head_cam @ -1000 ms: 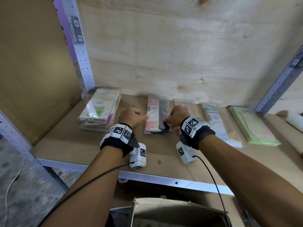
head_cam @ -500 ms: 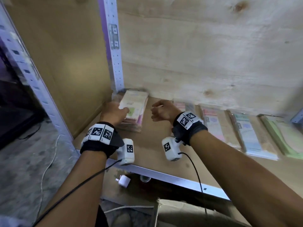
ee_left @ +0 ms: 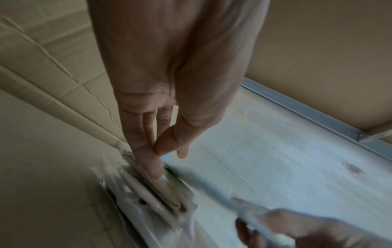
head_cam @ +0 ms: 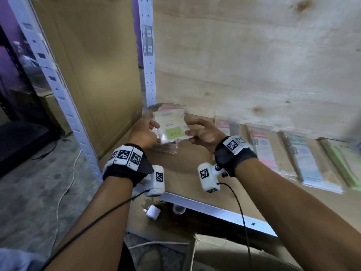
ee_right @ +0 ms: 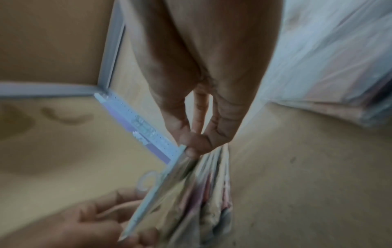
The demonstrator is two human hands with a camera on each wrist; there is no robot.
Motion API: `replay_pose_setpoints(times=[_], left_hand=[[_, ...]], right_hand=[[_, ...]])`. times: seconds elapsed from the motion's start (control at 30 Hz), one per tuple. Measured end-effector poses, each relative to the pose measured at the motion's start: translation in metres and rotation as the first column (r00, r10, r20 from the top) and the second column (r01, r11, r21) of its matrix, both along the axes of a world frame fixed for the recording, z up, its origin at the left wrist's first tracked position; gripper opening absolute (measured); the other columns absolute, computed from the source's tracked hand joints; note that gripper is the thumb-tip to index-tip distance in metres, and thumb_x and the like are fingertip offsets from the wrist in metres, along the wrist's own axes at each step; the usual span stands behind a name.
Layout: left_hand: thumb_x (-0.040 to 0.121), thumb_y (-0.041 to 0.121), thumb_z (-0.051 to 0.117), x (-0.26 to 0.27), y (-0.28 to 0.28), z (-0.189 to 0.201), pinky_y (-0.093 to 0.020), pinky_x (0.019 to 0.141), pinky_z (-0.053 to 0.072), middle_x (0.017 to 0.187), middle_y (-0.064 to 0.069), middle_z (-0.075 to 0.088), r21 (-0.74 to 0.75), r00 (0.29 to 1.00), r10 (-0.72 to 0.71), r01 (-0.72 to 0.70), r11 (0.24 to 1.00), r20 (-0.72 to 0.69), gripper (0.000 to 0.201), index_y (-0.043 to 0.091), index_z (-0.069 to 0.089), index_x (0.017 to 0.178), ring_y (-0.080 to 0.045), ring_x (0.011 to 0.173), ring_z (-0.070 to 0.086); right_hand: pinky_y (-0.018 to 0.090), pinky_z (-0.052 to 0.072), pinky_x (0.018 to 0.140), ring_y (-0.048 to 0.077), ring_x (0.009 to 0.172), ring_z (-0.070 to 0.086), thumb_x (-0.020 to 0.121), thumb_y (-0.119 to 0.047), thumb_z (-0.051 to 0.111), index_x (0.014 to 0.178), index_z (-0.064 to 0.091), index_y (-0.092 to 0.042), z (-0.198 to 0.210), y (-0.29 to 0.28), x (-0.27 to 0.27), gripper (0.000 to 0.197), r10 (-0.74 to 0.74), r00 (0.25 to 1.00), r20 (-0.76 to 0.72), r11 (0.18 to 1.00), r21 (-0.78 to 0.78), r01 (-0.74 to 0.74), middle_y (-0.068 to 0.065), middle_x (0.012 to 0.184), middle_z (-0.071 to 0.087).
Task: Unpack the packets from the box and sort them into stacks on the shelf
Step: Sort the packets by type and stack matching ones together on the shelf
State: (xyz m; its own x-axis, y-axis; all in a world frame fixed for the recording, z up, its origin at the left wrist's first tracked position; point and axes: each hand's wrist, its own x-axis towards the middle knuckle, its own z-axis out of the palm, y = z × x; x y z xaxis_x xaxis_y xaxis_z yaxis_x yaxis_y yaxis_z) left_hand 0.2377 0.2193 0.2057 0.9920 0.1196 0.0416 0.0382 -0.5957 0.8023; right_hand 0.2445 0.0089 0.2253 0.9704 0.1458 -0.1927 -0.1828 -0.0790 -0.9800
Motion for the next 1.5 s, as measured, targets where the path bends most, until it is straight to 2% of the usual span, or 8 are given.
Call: replay_pose_setpoints(times=[0.17, 0.3, 0.43, 0.53, 0.73, 0.9, 1.1, 1.5], left_hand=[[0.076, 0.012, 0.079, -0.01, -0.026, 0.021, -0.035, 0.105, 0.046, 0.134, -0.009, 0.061, 0.208, 0.981, -0.082, 0.044, 0.977, 0.178, 0.037, 0.019, 0.074, 0.112, -0.029, 0.122, 0.058], [0.086, 0.025, 0.071, -0.025, -0.055, 0.045, -0.044, 0.094, 0.047, 0.102, -0.008, 0.069, 0.221, 0.899, -0.114, 0.019, 0.975, 0.422, 0.011, 0.019, 0.077, 0.095, -0.032, 0.105, 0.061], [0.088, 0.046, 0.062, -0.037, -0.086, 0.056, -0.046, 0.071, 0.051, 0.074, -0.017, 0.062, 0.127, 0.825, -0.172, 0.122, 0.984, 0.538, 0.043, 0.005, 0.062, 0.074, -0.031, 0.074, 0.059], [0.089, 0.039, 0.069, -0.042, -0.117, 0.055, -0.035, 0.067, 0.04, 0.075, -0.022, 0.062, -0.066, 0.833, -0.257, 0.329, 0.942, 0.489, 0.046, -0.005, 0.063, 0.079, -0.014, 0.072, 0.047], [0.09, 0.024, 0.074, -0.049, -0.187, 0.037, -0.013, 0.06, 0.04, 0.062, 0.019, 0.06, -0.312, 0.885, -0.319, 0.426, 0.849, 0.34, 0.023, 0.025, 0.072, 0.067, 0.0, 0.06, 0.048], [0.089, 0.026, 0.075, -0.046, -0.237, 0.023, -0.052, 0.087, 0.056, 0.104, -0.011, 0.078, -0.55, 0.95, -0.289, 0.306, 0.777, 0.12, 0.021, 0.011, 0.078, 0.103, -0.023, 0.087, 0.065], [0.093, 0.024, 0.07, -0.025, -0.272, 0.018, -0.025, 0.076, 0.057, 0.109, -0.005, 0.076, -0.63, 0.946, -0.324, 0.253, 0.734, 0.002, 0.006, 0.018, 0.071, 0.095, -0.014, 0.086, 0.072], [0.084, 0.009, 0.078, -0.032, -0.354, 0.008, -0.039, 0.08, 0.063, 0.116, -0.013, 0.073, -0.478, 0.734, -0.674, 0.565, 0.673, -0.081, 0.046, 0.011, 0.062, 0.127, -0.027, 0.099, 0.074]], right_hand=[[0.016, 0.052, 0.052, 0.017, 0.064, 0.051, 0.092, 0.003, 0.059, 0.119, 0.062, 0.009, 0.022, -0.035, -0.019, 0.028, -0.03, 0.999, -0.012, 0.972, 0.235, 0.032, 0.019, 0.082, 0.062], [0.017, 0.051, 0.049, 0.018, 0.066, 0.054, 0.097, -0.014, 0.058, 0.095, 0.066, 0.0, 0.047, -0.069, -0.036, 0.016, -0.079, 0.996, -0.035, 0.927, 0.366, 0.086, 0.017, 0.079, 0.066], [0.021, 0.053, 0.053, 0.016, 0.062, 0.065, 0.097, -0.042, 0.056, 0.065, 0.07, -0.014, 0.063, -0.11, -0.052, 0.045, -0.086, 0.996, 0.016, 0.903, 0.423, 0.071, 0.011, 0.081, 0.073], [0.021, 0.042, 0.056, 0.014, 0.059, 0.059, 0.098, -0.048, 0.052, 0.072, 0.074, -0.018, 0.065, -0.139, -0.065, 0.046, -0.095, 0.995, 0.04, 0.889, 0.453, 0.066, 0.001, 0.073, 0.067], [0.024, 0.03, 0.057, 0.012, 0.064, 0.041, 0.087, -0.023, 0.074, 0.103, 0.073, -0.012, 0.024, -0.193, -0.095, 0.019, -0.086, 0.986, 0.145, 0.995, 0.067, 0.077, -0.006, 0.077, 0.059], [0.035, 0.048, 0.092, 0.025, 0.103, 0.066, 0.091, -0.019, 0.07, 0.111, 0.071, -0.004, -0.007, -0.23, -0.118, 0.025, -0.063, 0.986, 0.156, 0.991, -0.109, 0.08, 0.012, 0.114, 0.072], [0.021, 0.051, 0.085, 0.014, 0.094, 0.065, 0.096, -0.007, 0.061, 0.102, 0.068, -0.004, -0.022, -0.268, -0.131, 0.01, -0.102, 0.989, 0.105, 0.994, 0.047, 0.098, 0.007, 0.104, 0.07], [0.056, 0.049, 0.097, 0.032, 0.097, 0.062, 0.092, -0.015, 0.068, 0.116, 0.057, 0.016, -0.01, -0.335, -0.124, 0.041, -0.44, 0.894, 0.089, 0.898, 0.05, 0.437, 0.035, 0.113, 0.061]])
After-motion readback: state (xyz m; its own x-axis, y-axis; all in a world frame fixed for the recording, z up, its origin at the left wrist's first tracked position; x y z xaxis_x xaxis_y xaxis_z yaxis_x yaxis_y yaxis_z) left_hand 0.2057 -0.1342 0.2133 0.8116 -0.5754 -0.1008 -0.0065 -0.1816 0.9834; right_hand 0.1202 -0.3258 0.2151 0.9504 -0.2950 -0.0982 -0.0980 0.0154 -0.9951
